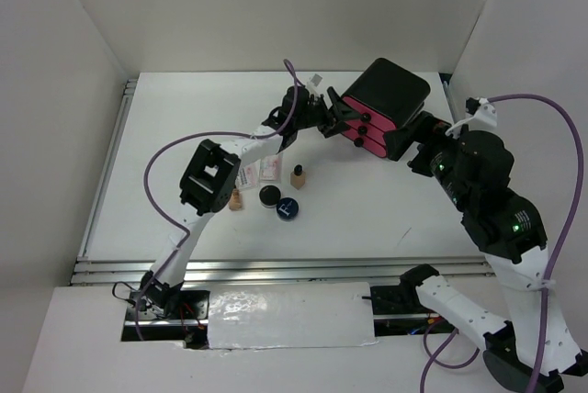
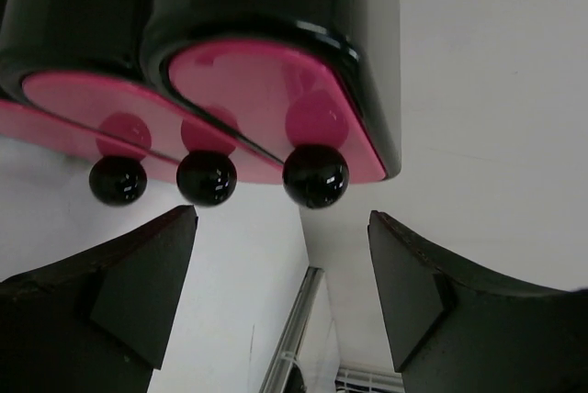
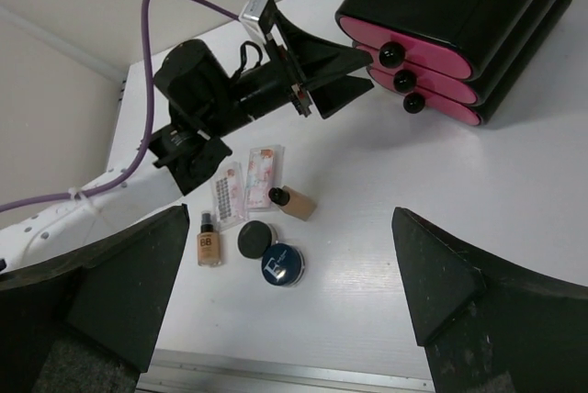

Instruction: Organize the makeup

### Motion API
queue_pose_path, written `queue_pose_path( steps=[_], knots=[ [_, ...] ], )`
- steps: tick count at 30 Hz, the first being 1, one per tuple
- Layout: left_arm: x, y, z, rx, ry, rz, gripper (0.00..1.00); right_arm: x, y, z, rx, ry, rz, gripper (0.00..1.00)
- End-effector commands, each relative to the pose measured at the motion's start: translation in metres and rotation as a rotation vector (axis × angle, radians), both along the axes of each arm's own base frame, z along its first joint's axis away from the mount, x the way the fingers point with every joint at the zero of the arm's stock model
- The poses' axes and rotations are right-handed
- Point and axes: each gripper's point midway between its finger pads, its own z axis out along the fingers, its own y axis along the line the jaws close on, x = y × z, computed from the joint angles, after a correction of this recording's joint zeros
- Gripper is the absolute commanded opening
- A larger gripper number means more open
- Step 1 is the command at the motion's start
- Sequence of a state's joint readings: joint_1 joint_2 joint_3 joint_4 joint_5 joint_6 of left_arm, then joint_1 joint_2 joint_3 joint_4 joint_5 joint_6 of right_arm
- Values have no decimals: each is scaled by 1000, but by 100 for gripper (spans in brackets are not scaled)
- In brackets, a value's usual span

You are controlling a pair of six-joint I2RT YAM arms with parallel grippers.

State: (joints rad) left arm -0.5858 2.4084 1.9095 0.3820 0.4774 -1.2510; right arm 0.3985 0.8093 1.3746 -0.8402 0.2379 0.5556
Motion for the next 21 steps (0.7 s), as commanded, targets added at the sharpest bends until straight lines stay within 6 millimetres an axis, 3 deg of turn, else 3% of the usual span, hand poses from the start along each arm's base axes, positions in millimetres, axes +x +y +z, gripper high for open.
queue_pose_path(
  steps=[1, 14, 17, 21],
  knots=[
    [9, -9, 31, -102, -61, -21, 88, -2, -6, 6, -25, -25, -8, 100],
    [15, -38, 25, -158, -43, -51, 80, 2, -9, 4, -42, -32, -18, 100],
    [17, -40, 17, -166, -23, -46, 72, 1, -10, 5, -46, -33, -24, 100],
    [18, -44, 22, -194, -29, -44, 58, -1, -11, 5, -46, -35, -25, 100]
  ],
)
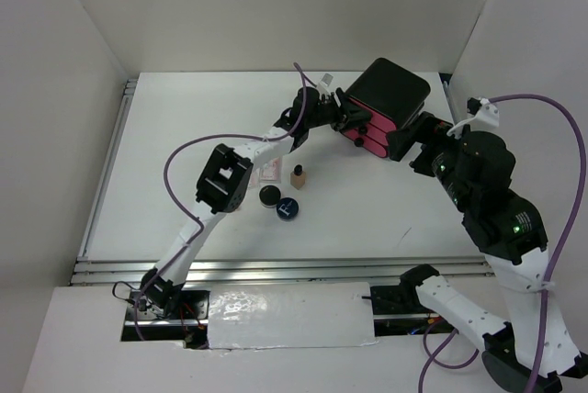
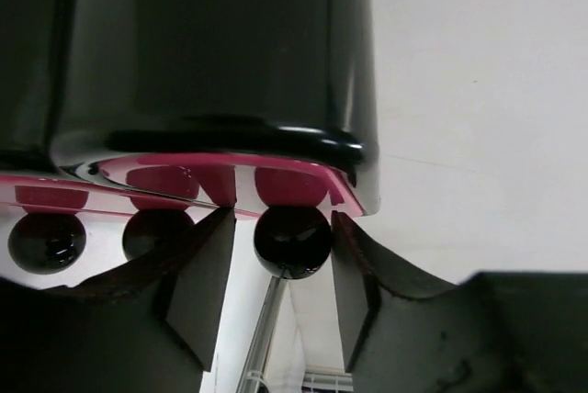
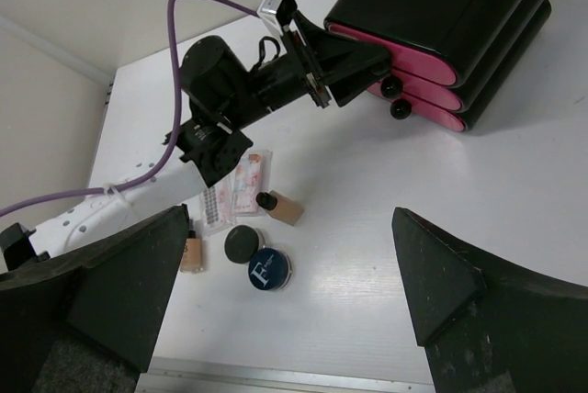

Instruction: Organize the makeup

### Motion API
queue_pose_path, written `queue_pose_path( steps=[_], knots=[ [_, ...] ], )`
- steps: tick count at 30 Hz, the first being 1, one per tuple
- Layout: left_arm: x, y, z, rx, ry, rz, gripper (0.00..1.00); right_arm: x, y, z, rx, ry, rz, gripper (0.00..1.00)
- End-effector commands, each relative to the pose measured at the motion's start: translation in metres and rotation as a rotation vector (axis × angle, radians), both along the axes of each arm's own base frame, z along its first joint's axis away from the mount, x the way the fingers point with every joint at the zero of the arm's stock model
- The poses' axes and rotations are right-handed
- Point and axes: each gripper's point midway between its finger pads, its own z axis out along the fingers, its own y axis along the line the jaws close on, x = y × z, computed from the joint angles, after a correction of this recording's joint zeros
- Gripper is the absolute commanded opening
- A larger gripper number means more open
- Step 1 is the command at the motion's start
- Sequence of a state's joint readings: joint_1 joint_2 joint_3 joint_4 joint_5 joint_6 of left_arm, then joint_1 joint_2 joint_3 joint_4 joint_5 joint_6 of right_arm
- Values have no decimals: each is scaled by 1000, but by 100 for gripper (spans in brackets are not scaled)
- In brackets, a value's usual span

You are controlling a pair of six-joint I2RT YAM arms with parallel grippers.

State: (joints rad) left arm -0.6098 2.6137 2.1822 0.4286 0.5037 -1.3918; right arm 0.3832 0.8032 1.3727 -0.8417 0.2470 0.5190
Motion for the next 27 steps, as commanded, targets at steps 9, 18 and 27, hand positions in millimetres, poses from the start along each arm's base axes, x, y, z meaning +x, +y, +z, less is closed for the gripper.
queue_pose_path(
  steps=[9, 18, 27],
  knots=[
    [15, 4, 33, -64, -82, 25, 23, -4, -7, 7, -7, -34, -22, 100],
    [35, 81, 46, -22, -99, 114, 5, 2, 2, -3, 20, -14, 2, 100],
    [13, 123, 46, 12, -105, 122, 4, 8, 16, -5, 49, -4, 54, 100]
  ],
)
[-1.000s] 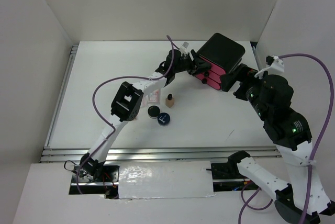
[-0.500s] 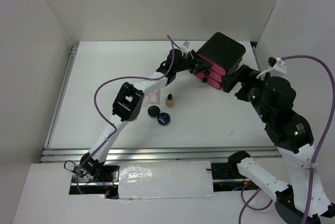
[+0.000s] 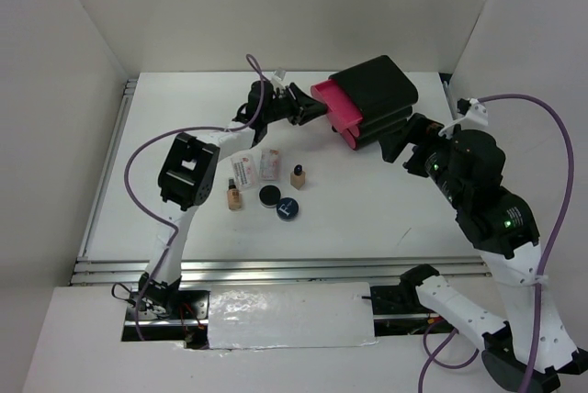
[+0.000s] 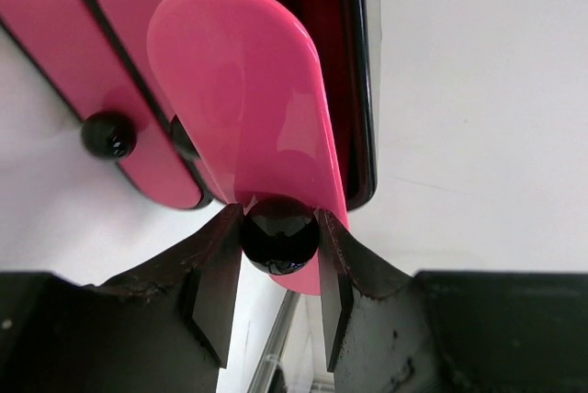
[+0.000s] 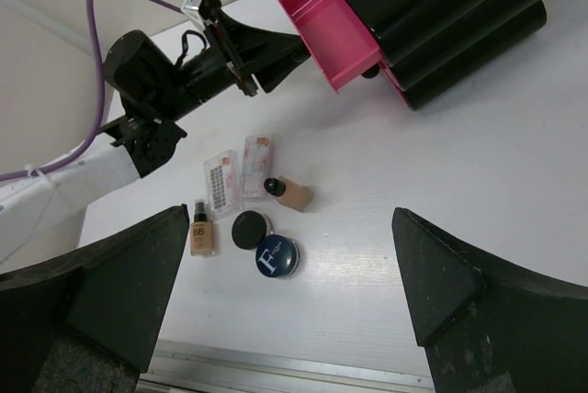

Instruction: Organize the makeup

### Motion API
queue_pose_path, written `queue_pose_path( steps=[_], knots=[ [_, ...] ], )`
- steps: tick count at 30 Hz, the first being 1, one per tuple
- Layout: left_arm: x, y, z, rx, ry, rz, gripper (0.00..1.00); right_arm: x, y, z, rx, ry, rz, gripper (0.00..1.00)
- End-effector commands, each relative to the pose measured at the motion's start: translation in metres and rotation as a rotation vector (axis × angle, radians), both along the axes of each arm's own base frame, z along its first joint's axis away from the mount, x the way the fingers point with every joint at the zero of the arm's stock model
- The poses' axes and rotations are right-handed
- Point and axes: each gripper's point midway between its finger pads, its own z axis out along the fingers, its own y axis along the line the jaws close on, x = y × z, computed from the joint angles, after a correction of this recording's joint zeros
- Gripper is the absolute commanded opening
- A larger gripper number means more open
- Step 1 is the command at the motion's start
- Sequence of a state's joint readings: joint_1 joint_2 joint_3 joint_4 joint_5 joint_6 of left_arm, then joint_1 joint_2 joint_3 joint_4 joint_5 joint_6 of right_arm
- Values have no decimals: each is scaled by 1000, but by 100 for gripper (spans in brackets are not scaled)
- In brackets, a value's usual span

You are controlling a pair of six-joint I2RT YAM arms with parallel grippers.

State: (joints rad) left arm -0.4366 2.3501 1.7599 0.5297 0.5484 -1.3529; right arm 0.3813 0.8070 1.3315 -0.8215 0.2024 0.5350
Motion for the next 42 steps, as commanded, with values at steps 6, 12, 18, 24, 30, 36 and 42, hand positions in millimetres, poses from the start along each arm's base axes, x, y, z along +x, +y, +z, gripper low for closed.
queue_pose_path(
  steps=[6, 12, 18, 24, 30, 36, 42],
  knots=[
    [-21, 18, 49, -7, -137, -20, 20, 5, 15, 6, 59, -25, 55, 100],
    [-22, 28, 55, 8, -140, -1, 95, 5, 22, 9, 69, -22, 92, 100],
    [-16, 64, 62, 122, -144, 69, 99, 7, 28, 10, 75, -23, 116, 100],
    [-14, 127, 42, 431, -74, 213, 99, 13, 36, 7, 82, 1, 140, 100],
    [-38, 184, -9, 961, 133, 265, 99, 25, 41, -6, 81, 73, 130, 100],
    [-58, 174, -61, 1253, 159, 112, 99, 36, 52, -4, 88, 71, 167, 100],
    [-76, 172, -89, 1369, 204, 78, 99, 37, 59, -4, 88, 76, 205, 100]
  ],
)
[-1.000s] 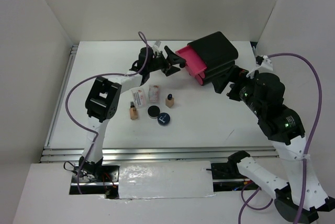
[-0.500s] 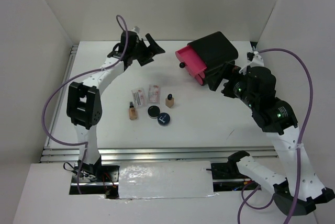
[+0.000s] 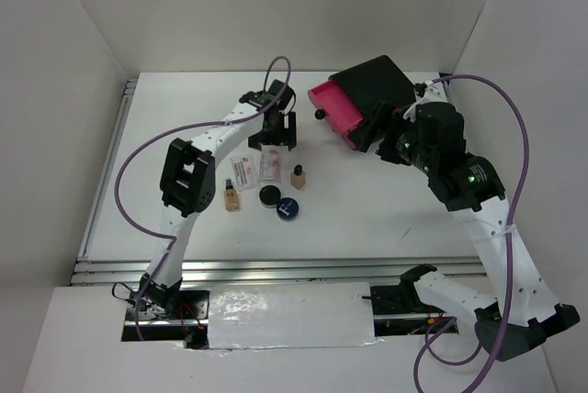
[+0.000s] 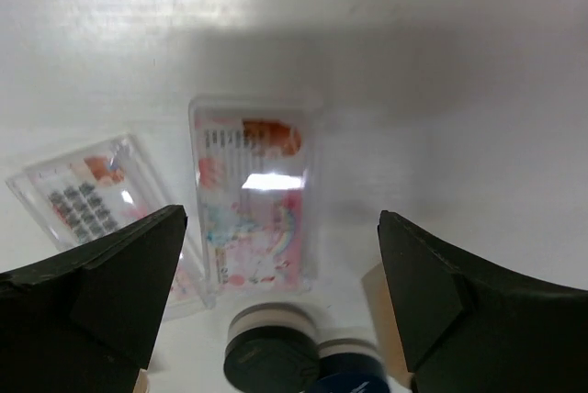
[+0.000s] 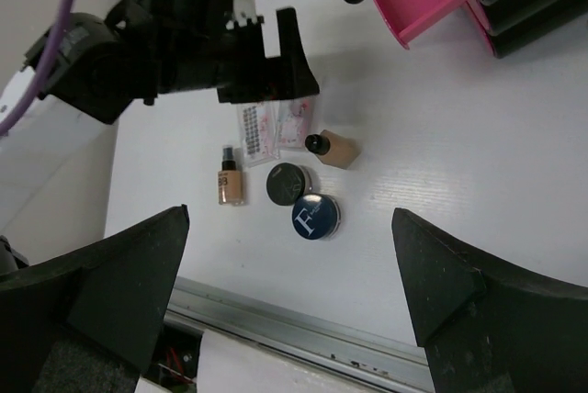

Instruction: Organize the makeup

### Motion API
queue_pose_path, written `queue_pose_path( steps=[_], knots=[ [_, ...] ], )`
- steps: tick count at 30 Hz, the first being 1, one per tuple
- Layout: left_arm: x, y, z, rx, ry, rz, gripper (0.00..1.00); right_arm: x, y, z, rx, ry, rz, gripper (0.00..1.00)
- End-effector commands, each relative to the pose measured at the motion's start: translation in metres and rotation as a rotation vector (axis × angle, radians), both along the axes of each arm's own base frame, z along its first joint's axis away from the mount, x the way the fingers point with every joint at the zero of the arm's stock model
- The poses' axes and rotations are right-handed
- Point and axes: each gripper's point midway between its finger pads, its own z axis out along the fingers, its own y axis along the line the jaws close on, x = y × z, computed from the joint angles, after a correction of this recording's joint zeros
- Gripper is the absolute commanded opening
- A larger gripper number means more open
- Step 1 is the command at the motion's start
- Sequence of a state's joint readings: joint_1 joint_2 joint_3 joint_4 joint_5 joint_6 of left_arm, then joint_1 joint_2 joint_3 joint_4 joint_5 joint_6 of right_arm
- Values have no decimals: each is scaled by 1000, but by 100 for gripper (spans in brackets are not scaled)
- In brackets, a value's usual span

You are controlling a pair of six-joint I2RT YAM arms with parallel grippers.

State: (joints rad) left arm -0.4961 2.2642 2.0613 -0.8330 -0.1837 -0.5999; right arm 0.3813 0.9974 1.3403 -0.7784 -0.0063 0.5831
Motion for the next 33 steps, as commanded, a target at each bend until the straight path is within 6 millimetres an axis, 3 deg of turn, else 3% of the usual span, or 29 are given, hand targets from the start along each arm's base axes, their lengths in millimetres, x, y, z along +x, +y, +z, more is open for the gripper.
queue_pose_path(
  steps=[1, 13, 22, 30, 33],
  knots=[
    [-13, 26, 1, 107, 25, -8, 99, 4, 5, 28, 37, -88, 25, 100],
    [-13, 16, -42, 99, 92, -55, 99, 8, 11, 28, 34, -84, 54, 100],
    [-18, -1, -56, 78, 112, -93, 95, 11, 13, 25, 36, -77, 54, 100],
    [-28, -3, -81, 89, 168, -97, 67, 13, 13, 27, 44, -83, 46, 100],
    [-21, -3, -67, 91, 133, -93, 47, 14, 13, 26, 45, -80, 42, 100]
  ],
)
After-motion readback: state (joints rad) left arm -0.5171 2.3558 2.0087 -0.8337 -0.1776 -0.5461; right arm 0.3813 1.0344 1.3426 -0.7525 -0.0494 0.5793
